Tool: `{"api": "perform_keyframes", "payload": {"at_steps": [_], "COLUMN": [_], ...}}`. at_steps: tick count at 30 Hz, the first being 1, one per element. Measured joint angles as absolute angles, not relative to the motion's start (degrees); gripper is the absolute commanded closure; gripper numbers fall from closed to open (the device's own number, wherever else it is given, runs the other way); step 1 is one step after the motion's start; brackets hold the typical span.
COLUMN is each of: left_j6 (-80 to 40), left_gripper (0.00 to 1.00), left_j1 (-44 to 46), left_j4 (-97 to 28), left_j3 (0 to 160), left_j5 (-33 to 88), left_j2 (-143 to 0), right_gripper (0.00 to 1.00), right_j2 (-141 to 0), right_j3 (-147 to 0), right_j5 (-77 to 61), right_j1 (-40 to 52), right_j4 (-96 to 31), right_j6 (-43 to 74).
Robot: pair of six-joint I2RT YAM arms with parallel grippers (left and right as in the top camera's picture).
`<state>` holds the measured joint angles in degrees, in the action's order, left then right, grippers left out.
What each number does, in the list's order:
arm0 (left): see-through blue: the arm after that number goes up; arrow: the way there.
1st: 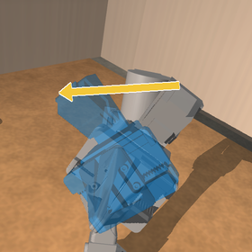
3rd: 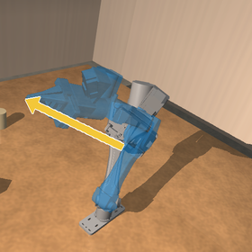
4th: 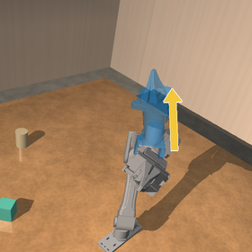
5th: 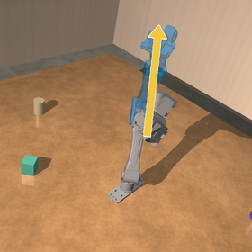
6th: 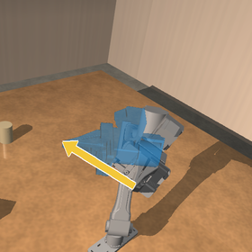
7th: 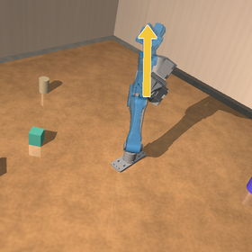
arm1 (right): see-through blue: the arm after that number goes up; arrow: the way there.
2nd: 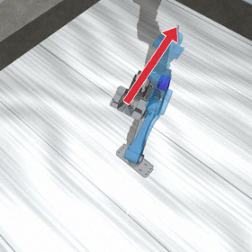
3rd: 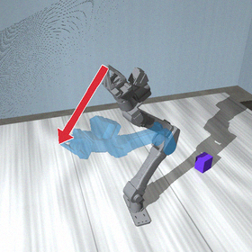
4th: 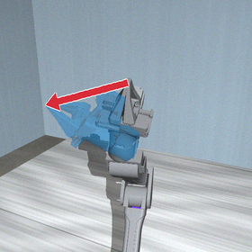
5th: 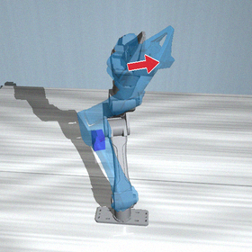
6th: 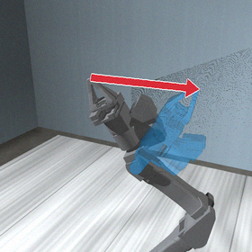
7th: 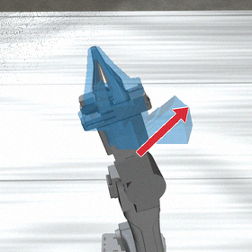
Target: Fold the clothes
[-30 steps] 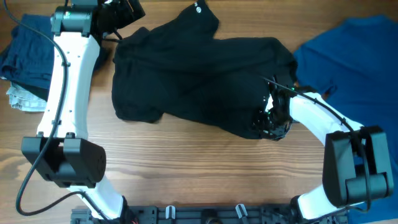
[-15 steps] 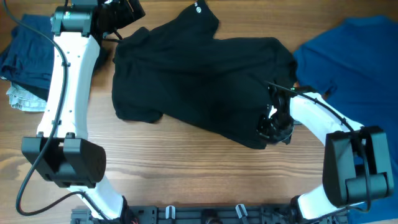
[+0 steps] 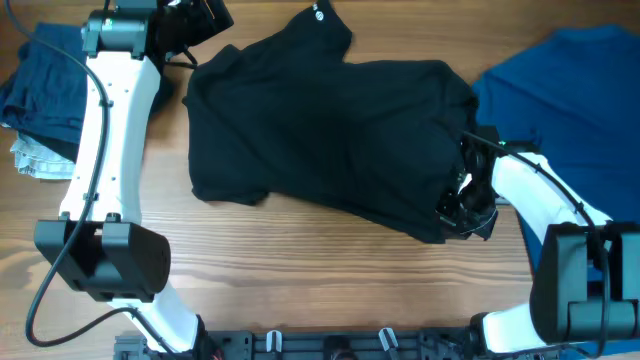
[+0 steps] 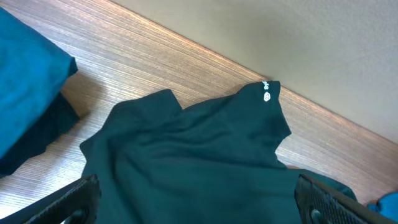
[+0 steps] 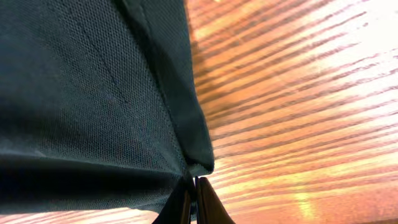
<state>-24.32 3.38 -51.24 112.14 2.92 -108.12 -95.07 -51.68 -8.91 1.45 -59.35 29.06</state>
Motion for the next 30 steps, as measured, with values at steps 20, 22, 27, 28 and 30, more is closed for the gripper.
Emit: {"api": "perform_keyframes", "payload": {"at_steps": [20, 22, 27, 28, 30], "left_j6": [-24.3, -24.3, -25.2, -25.8, -27.3], "left_gripper": [0.0, 0.07, 0.32, 0.3, 0.29], "left_j1": [3.2, 2.6, -0.9, -1.5, -2.2], "left_j4": [-54.6, -56.2, -70.4, -72.8, -76.0], "left_j3": [112.1, 112.1, 112.0, 111.7, 108.4], "left_j5": [3.6, 3.6, 3.8, 3.8, 3.8], "left_j2": [-108.1, -108.1, -108.1, -108.1, -108.0], "right_gripper": [0.34, 0.35, 0.35, 0.35, 0.34], "right_j2": [-95.1, -95.1, -95.1, -95.0, -95.0], "right_j3": [-50.9, -50.9, -50.7, -50.7, -50.7], "right_j5": [-10.5, -10.8, -11.2, -11.2, -11.2], "right_j1": [-0.3, -0.3, -0.3, -0.3, -0.3], "right_j4": [-56.9, -56.9, -57.0, -56.8, -56.7], "right_j6": [24.8, 24.1, 23.5, 23.4, 23.2]}}
